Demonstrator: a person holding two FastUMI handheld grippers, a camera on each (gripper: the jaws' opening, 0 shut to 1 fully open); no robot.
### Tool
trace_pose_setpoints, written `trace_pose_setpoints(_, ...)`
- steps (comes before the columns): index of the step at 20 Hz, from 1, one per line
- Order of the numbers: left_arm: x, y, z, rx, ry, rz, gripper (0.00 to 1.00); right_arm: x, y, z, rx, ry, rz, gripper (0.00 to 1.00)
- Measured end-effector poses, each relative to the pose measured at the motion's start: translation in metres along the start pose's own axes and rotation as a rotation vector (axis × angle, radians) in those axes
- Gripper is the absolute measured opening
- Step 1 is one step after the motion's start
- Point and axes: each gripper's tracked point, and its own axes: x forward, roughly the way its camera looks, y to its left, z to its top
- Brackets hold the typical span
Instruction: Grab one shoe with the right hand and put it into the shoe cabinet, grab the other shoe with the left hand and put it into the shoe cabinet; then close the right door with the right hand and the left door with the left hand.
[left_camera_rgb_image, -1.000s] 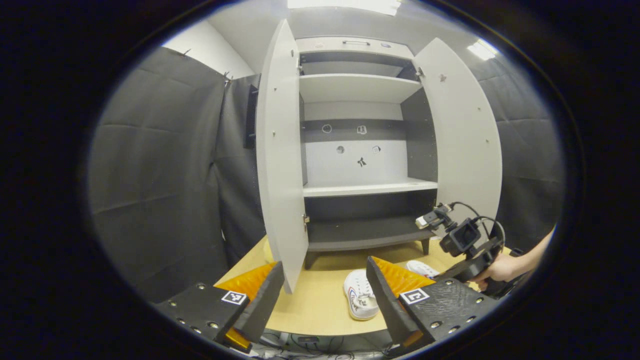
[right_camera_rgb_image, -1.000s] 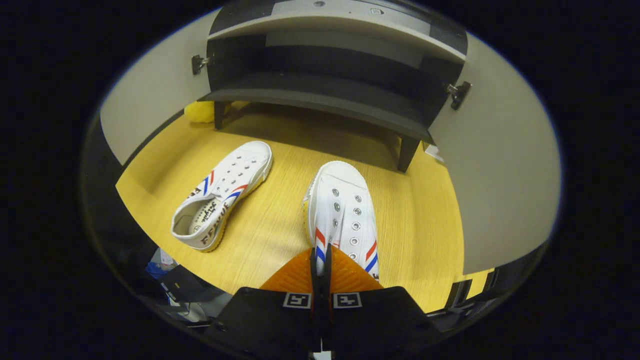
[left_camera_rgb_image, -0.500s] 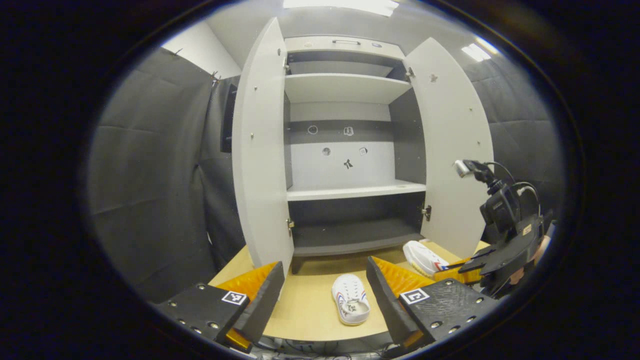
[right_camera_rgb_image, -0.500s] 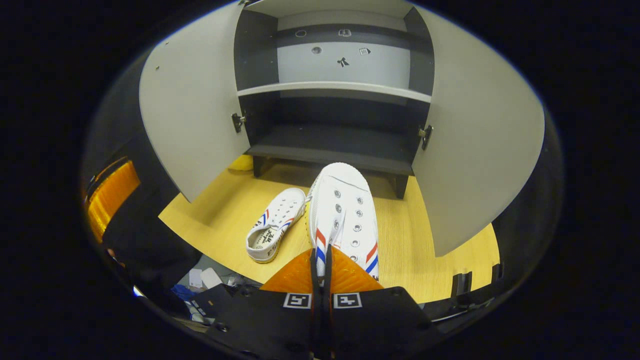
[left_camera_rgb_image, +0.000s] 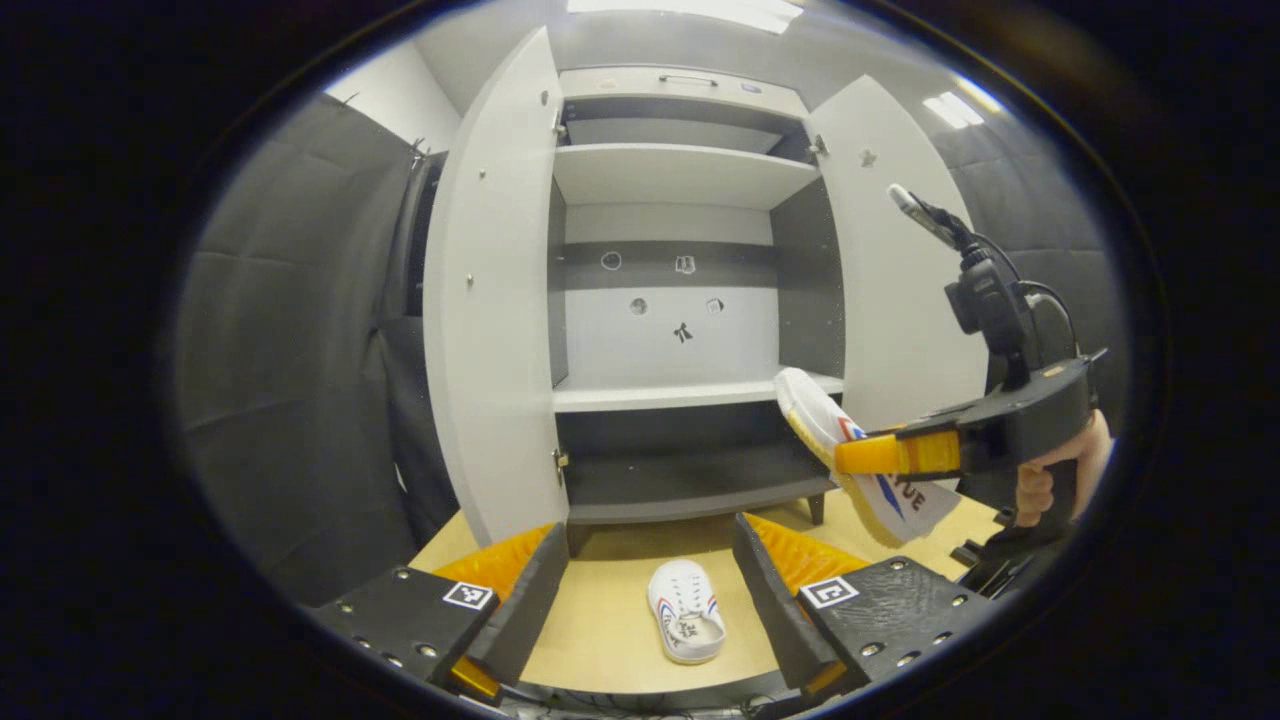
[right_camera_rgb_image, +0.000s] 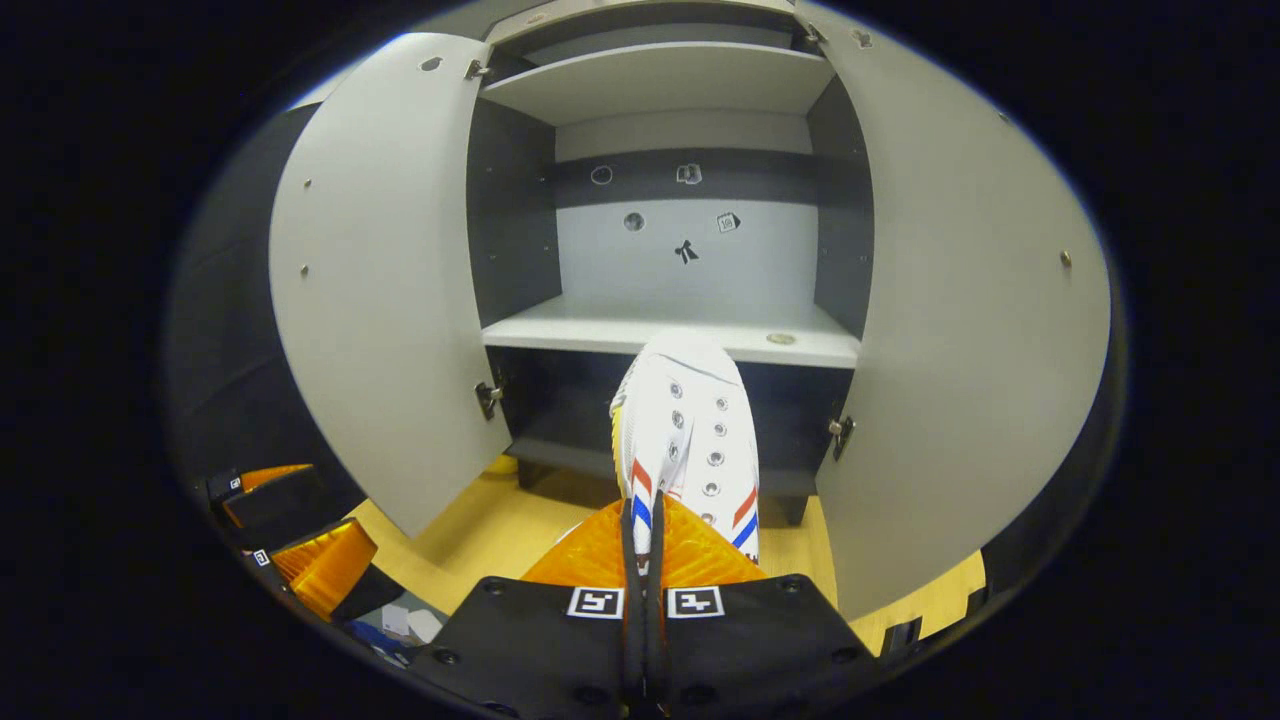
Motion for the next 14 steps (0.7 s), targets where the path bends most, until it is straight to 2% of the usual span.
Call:
trace_pose_setpoints(1, 0.005, -0.003, 0.005, -0.013, -0.005, -0.008, 1.0, 0.009, -0.002, 0.013, 0.021, -0.019, -0.005, 0.02)
trace_pose_setpoints(2, 0.011, -0.006, 0.011, -0.021, -0.013, -0.015, 0.89, 0.017, -0.007, 0.023, 0.027, -0.032, -0.018, 0.02)
trace_pose_setpoints(6, 0.036, -0.011, 0.033, -0.017, -0.037, -0.034, 1.0, 0.045, -0.027, 0.069, 0.017, -0.086, -0.055, 0.02)
trace_pose_setpoints(9, 0.053, -0.008, 0.052, -0.015, -0.058, -0.033, 0.89, 0.067, -0.039, 0.107, 0.033, -0.147, -0.062, 0.02)
trace_pose_setpoints(10, 0.058, -0.005, 0.056, -0.007, -0.059, -0.023, 1.0, 0.075, -0.043, 0.118, 0.034, -0.163, -0.064, 0.02)
trace_pose_setpoints(11, 0.061, -0.003, 0.06, -0.001, -0.064, -0.014, 1.0, 0.084, -0.046, 0.13, 0.039, -0.186, -0.064, 0.02)
trace_pose_setpoints(12, 0.063, -0.001, 0.064, 0.002, -0.07, -0.005, 0.89, 0.093, -0.049, 0.141, 0.047, -0.204, -0.065, 0.02)
trace_pose_setpoints(13, 0.067, 0.0, 0.067, 0.002, -0.072, 0.005, 1.0, 0.1, -0.053, 0.151, 0.055, -0.218, -0.067, 0.01)
trace_pose_setpoints(14, 0.07, 0.001, 0.069, 0.001, -0.071, 0.012, 0.94, 0.108, -0.056, 0.16, 0.067, -0.233, -0.068, 0.01)
